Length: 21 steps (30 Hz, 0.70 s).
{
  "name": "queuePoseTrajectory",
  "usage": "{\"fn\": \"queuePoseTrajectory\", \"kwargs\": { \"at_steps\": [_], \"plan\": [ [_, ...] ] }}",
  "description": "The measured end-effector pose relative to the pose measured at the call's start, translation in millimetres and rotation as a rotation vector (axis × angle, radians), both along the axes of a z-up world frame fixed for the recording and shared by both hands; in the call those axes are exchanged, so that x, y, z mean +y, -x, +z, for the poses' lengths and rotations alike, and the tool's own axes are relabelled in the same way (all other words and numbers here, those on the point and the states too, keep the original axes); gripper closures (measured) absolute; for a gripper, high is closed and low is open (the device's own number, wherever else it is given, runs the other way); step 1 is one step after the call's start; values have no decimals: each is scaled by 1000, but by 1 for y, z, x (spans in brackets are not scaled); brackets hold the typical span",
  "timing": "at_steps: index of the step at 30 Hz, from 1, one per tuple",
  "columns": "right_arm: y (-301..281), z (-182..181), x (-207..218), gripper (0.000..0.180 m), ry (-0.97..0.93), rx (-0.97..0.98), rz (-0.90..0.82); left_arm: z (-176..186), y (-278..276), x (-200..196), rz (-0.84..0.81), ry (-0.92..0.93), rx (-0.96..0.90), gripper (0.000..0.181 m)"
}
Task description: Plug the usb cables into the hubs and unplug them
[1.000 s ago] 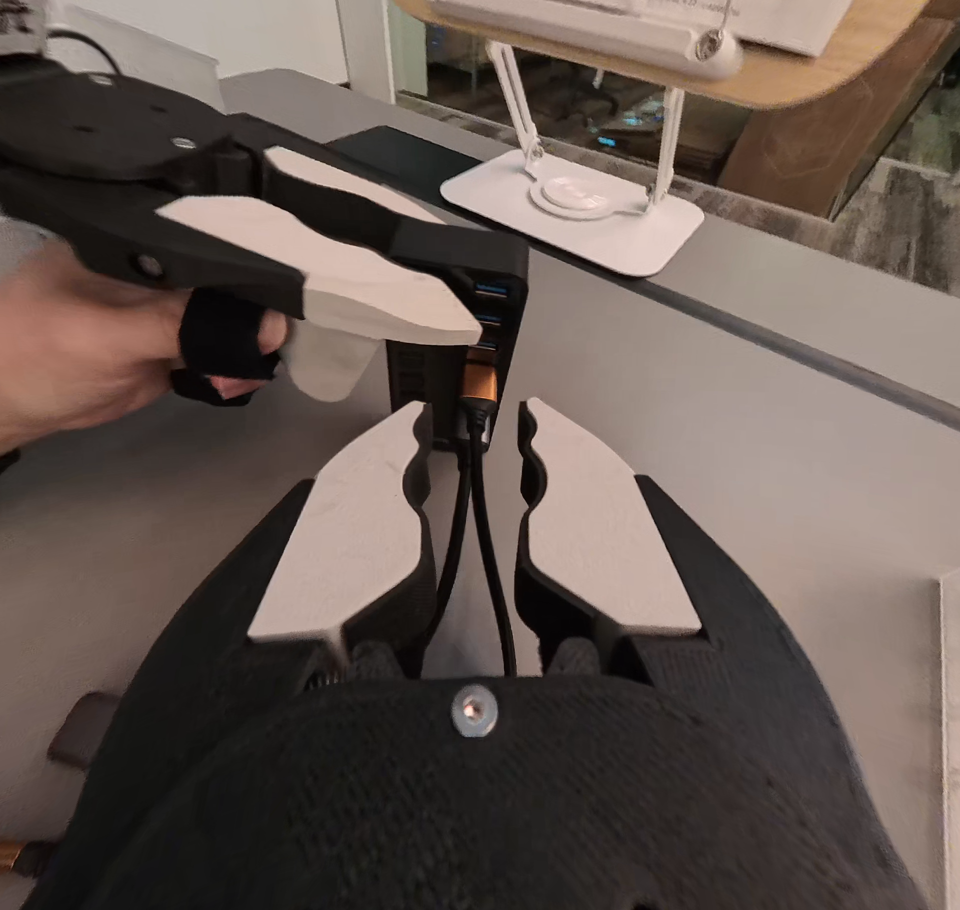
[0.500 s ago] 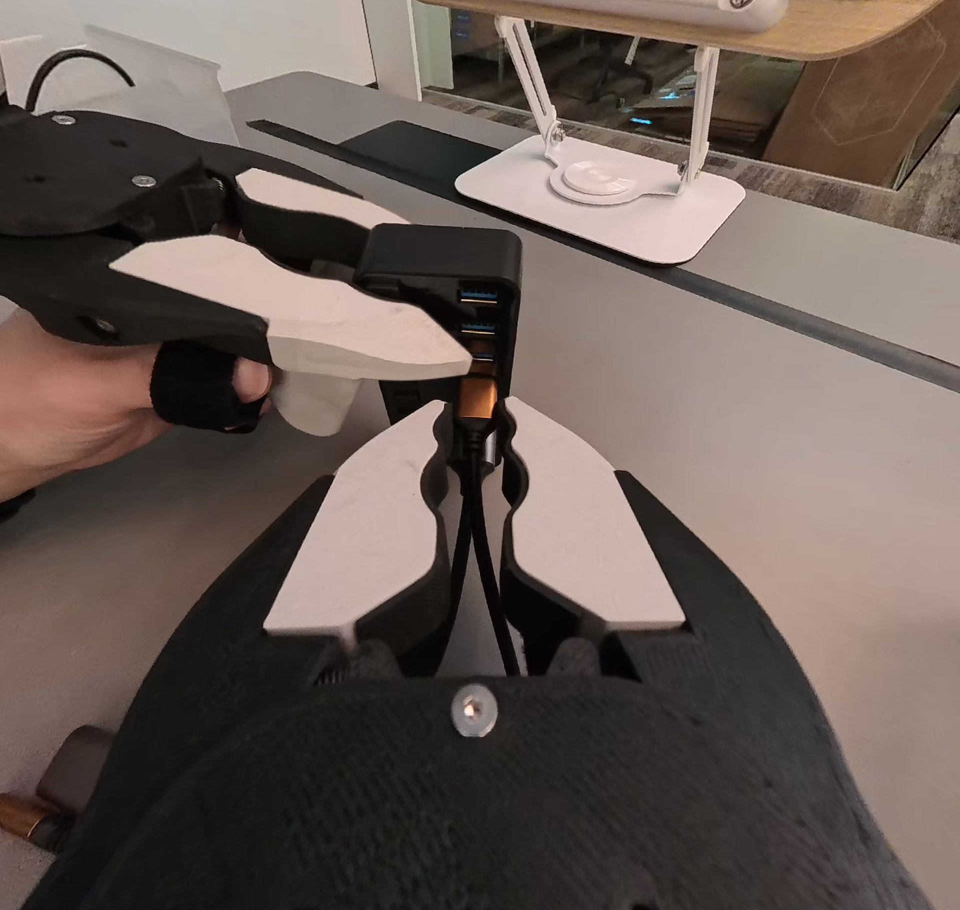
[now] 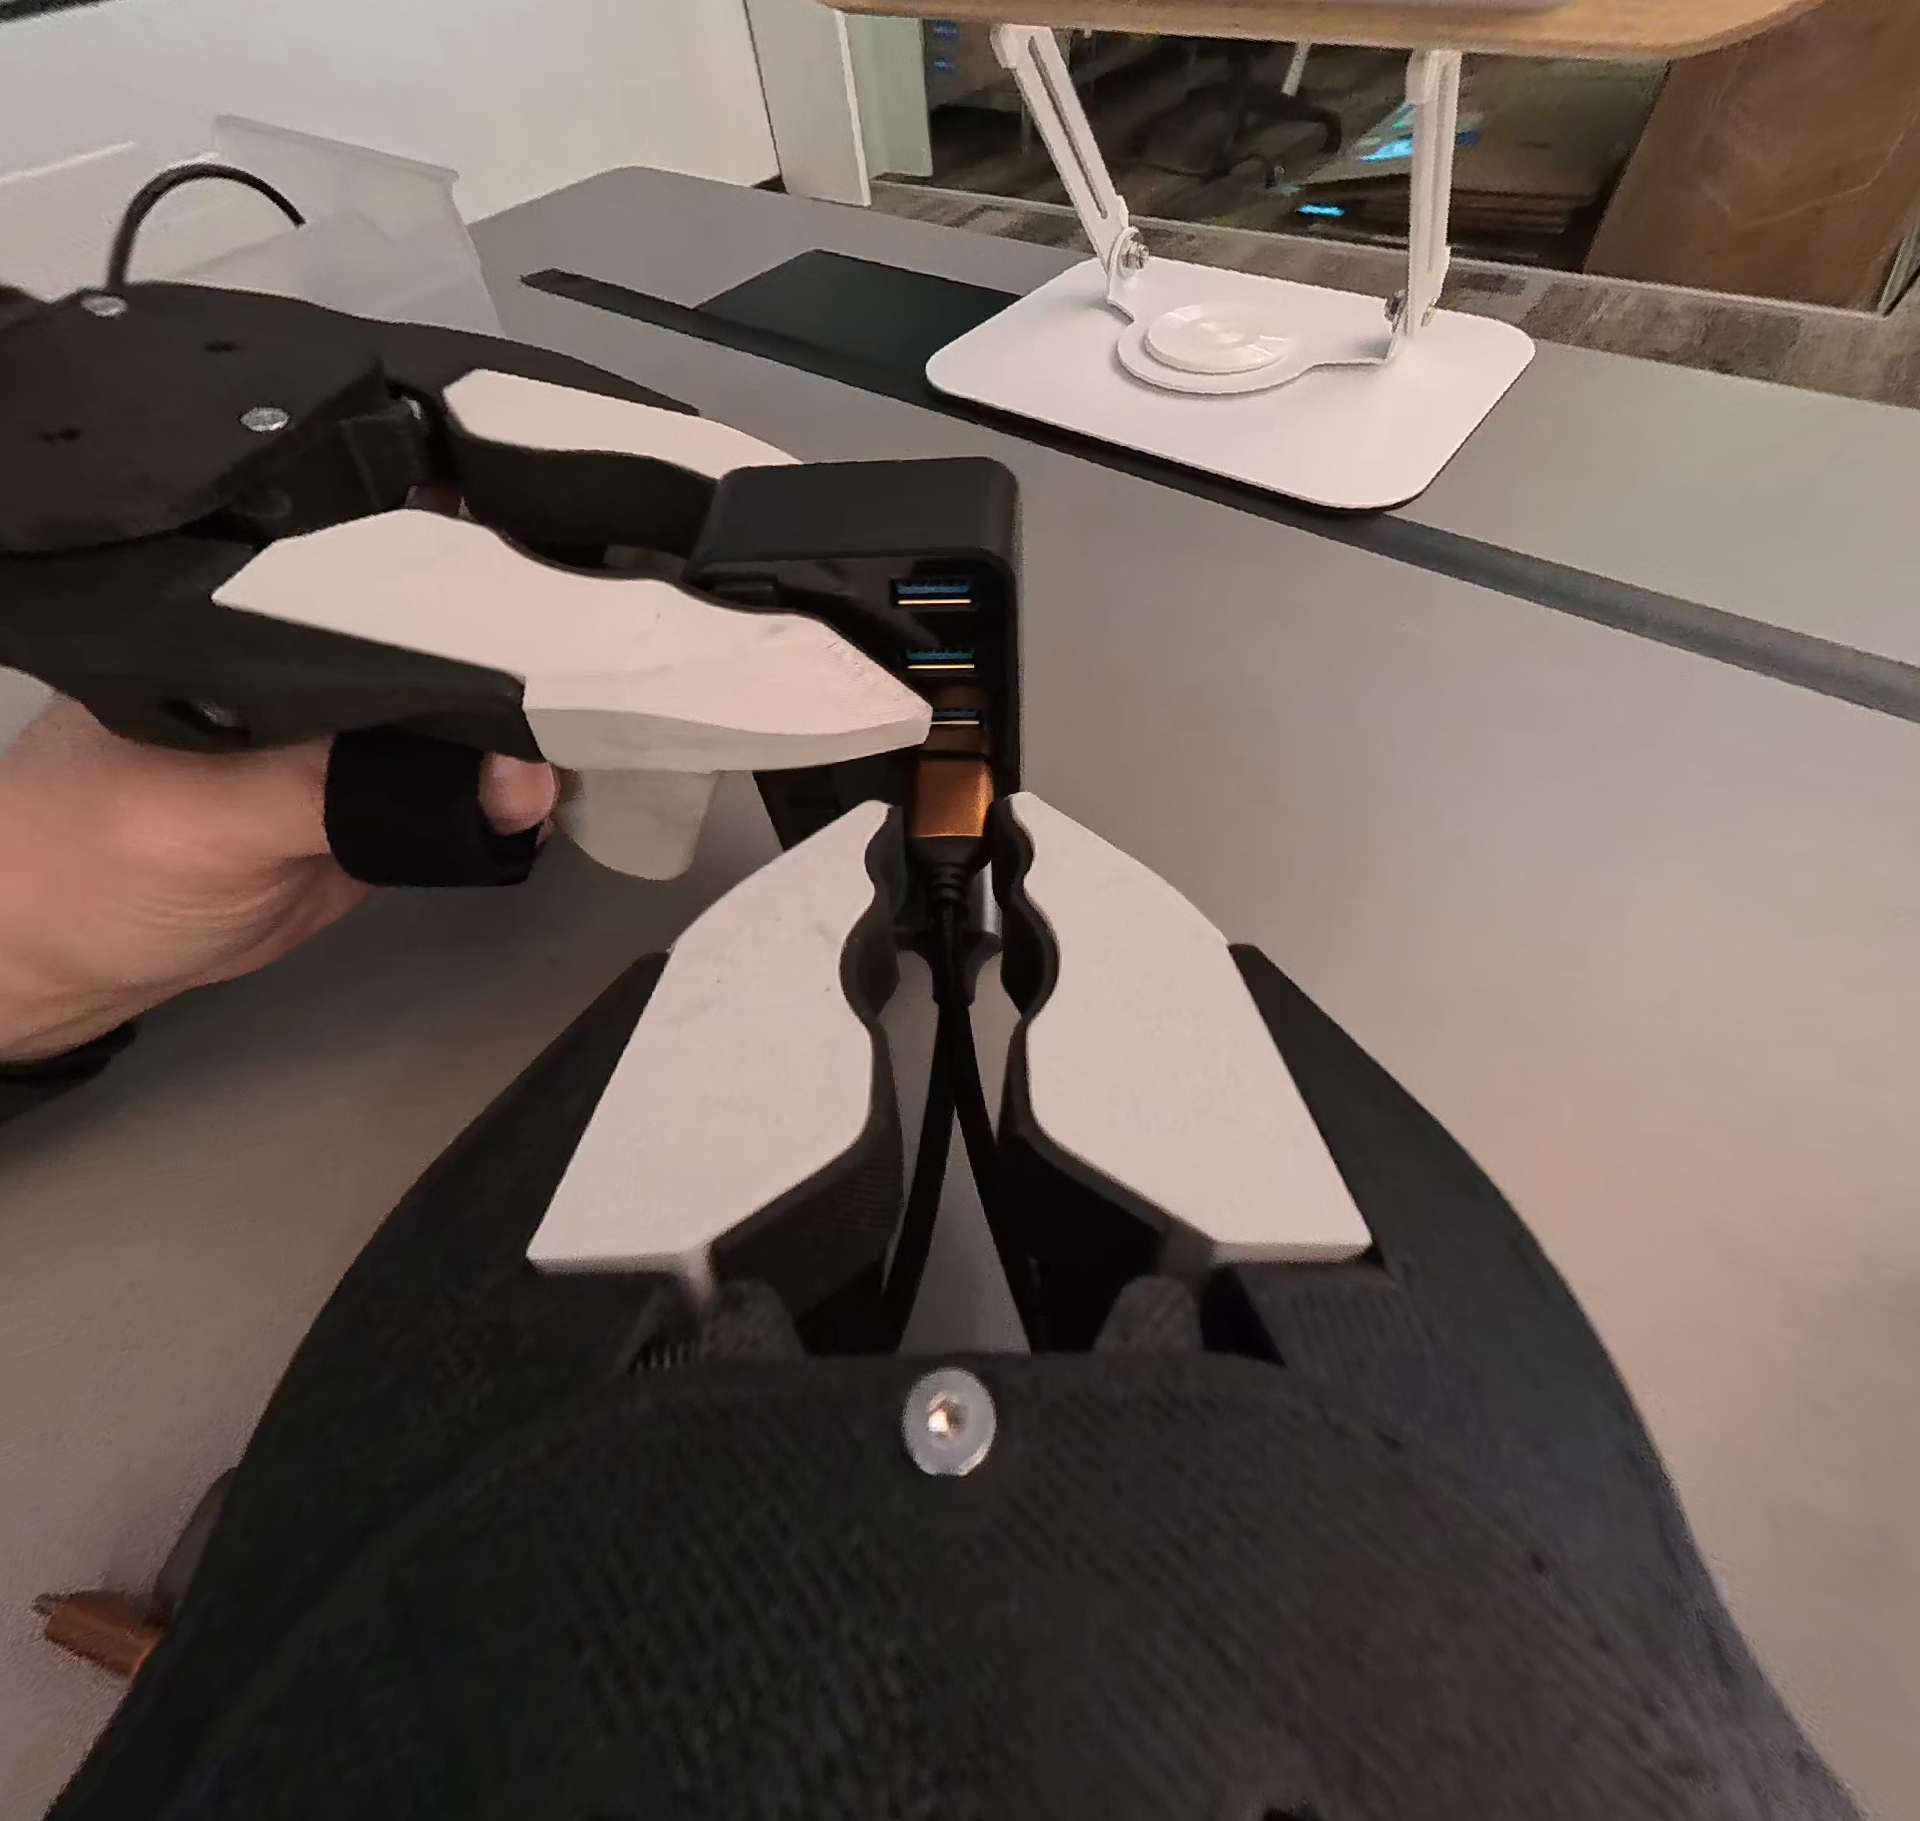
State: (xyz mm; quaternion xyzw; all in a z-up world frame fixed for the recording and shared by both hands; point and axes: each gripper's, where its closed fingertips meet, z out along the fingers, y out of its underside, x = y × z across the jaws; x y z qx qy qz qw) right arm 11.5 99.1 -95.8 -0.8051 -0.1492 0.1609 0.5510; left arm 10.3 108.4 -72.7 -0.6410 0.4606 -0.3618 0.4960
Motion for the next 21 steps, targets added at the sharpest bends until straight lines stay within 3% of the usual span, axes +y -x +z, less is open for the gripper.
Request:
{"fn": "queuePoseTrajectory", "kwargs": {
  "at_steps": [21],
  "plan": [
    [-7,-2,-6,163,6,-34,-61,-2,-6,-4,74,-95,45,154]
  ]
}}
